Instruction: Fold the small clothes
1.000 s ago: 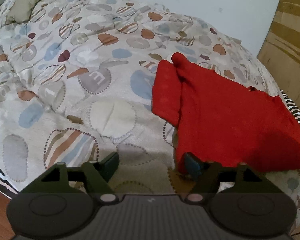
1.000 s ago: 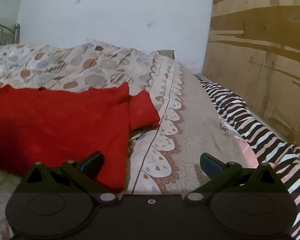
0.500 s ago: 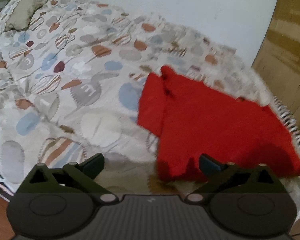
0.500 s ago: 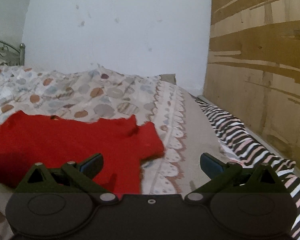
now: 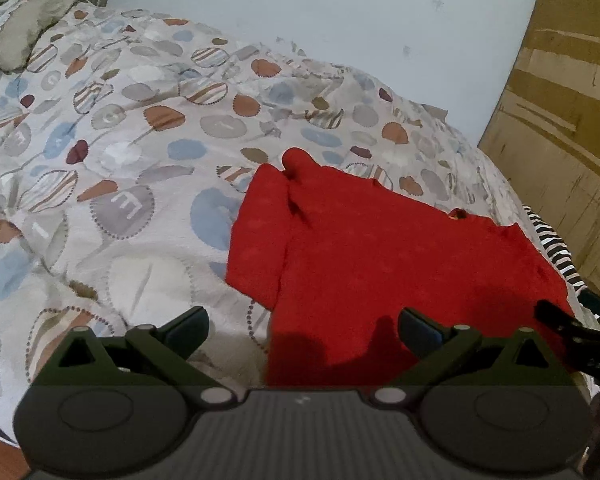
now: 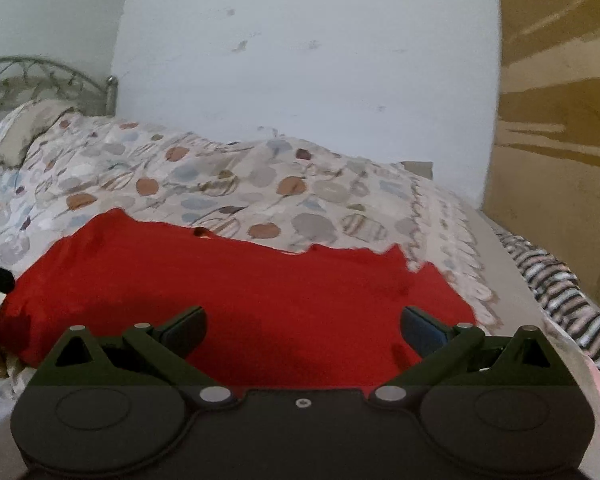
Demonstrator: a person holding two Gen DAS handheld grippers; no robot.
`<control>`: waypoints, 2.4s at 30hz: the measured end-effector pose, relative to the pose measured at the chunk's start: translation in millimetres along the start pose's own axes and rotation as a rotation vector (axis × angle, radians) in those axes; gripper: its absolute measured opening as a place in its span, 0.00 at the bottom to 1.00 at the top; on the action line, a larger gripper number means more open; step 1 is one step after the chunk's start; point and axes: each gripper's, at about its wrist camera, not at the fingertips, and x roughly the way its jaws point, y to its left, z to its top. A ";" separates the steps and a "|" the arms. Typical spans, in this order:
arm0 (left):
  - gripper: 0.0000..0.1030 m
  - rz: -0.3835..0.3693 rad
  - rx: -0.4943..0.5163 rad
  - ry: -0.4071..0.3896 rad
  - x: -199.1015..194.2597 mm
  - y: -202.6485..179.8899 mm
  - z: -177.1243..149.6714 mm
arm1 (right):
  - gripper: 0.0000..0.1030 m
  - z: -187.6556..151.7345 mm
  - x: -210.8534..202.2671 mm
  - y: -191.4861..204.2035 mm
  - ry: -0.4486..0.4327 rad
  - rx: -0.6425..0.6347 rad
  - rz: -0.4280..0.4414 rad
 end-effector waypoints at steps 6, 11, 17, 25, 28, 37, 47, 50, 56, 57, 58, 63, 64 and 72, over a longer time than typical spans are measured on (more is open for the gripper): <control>1.00 0.013 -0.003 0.026 13.0 2.6 -0.9 | 1.00 -6.4 27.3 18.4 0.026 -0.106 0.008; 1.00 0.012 -0.020 0.050 20.0 5.2 -5.8 | 1.00 -17.9 40.2 18.4 0.066 -0.094 0.026; 1.00 0.013 -0.029 0.060 23.4 6.8 -8.0 | 1.00 -24.3 37.6 18.7 0.035 -0.093 0.019; 1.00 0.043 -0.001 -0.008 27.4 4.6 2.7 | 1.00 -27.1 35.6 18.4 0.023 -0.088 0.018; 1.00 0.072 0.086 -0.071 33.7 -2.7 12.4 | 1.00 -26.8 35.6 18.3 0.022 -0.088 0.018; 1.00 0.042 0.151 0.003 63.6 3.0 27.3 | 1.00 -27.2 35.1 18.2 0.020 -0.087 0.018; 1.00 -0.045 -0.012 0.062 72.9 31.5 26.1 | 1.00 -27.6 34.7 18.3 0.019 -0.086 0.017; 1.00 -0.037 -0.005 0.062 73.1 28.5 26.1 | 1.00 -27.8 34.6 18.4 0.018 -0.086 0.017; 1.00 -0.038 -0.014 0.068 75.0 28.7 27.8 | 1.00 -28.2 34.5 18.3 0.017 -0.086 0.016; 1.00 -0.038 -0.015 0.069 74.4 28.6 27.9 | 1.00 -28.2 34.5 18.5 0.017 -0.086 0.016; 0.99 -0.039 -0.018 0.072 74.4 28.7 28.4 | 1.00 -28.3 34.4 18.5 0.017 -0.086 0.016; 0.73 -0.070 -0.056 0.083 70.8 26.1 31.4 | 1.00 -28.6 34.3 18.4 0.016 -0.086 0.015; 0.65 -0.067 -0.061 0.082 69.4 24.0 31.7 | 1.00 -28.6 34.3 18.5 0.015 -0.085 0.015; 0.21 0.020 -0.017 0.006 47.5 -16.8 43.8 | 1.00 -26.0 32.5 18.1 0.015 -0.088 0.009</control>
